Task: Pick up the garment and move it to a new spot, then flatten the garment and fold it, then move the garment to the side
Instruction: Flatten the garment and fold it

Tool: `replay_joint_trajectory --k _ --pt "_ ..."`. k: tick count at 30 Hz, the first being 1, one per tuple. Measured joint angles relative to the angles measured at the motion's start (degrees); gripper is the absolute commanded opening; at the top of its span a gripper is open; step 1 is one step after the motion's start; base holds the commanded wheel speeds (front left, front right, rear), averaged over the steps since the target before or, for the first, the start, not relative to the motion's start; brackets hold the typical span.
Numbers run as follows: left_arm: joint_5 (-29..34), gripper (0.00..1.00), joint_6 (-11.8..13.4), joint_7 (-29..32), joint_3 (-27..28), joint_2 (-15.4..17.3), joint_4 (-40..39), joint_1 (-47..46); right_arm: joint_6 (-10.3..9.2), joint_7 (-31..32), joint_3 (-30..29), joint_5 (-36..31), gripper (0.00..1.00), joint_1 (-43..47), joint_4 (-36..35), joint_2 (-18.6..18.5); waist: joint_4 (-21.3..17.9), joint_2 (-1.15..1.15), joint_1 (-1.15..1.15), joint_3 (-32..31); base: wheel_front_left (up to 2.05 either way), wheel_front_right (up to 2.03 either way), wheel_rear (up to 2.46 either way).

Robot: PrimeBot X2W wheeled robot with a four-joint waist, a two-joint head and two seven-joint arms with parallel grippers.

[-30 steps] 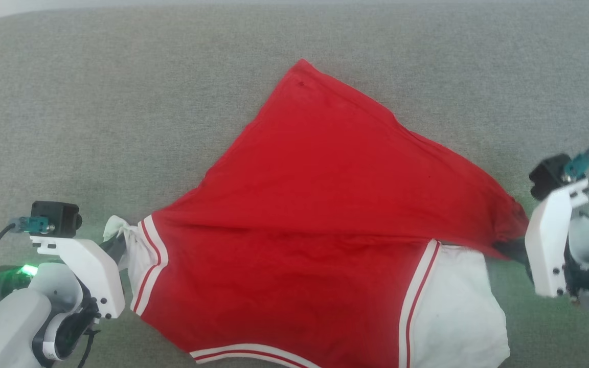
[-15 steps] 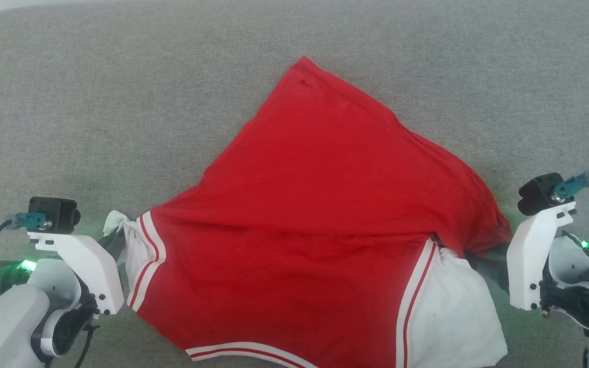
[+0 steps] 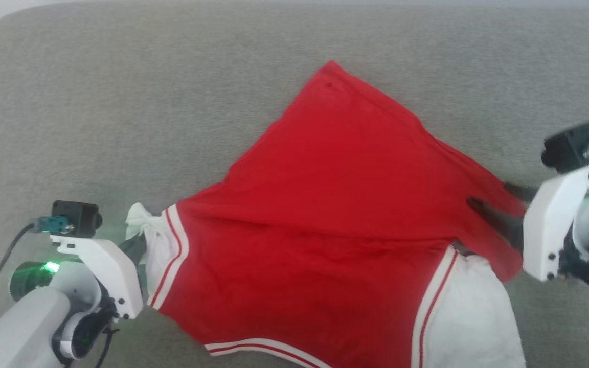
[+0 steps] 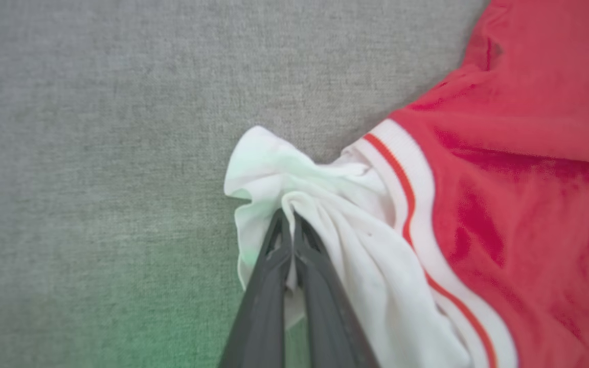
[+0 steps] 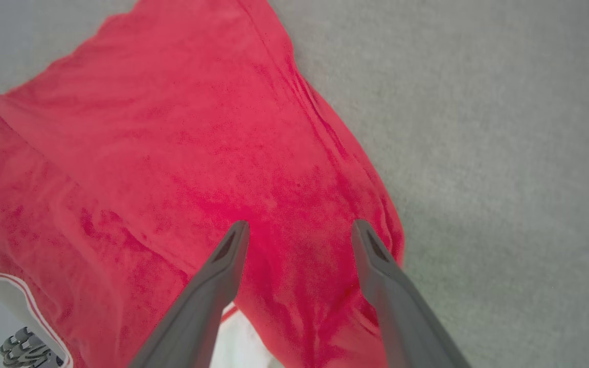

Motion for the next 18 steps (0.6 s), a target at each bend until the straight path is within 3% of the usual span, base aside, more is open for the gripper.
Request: replay_joint_trajectory --k 7,18 --pt "0.46 0.0 -0.55 -0.12 -1.01 -2.41 0.47 -1.33 0.0 -3.0 5.9 -1.03 1.0 -8.94 1.92 -1.33 3.05 0.0 0.0 0.35 0.0 0.0 0.0" --pt "2.78 0.0 -4.03 -0.14 -4.41 -9.2 4.82 -6.83 0.0 -10.74 20.05 0.12 1.0 -31.86 26.33 -4.33 11.16 0.0 0.0 2.12 0.0 0.0 0.0"
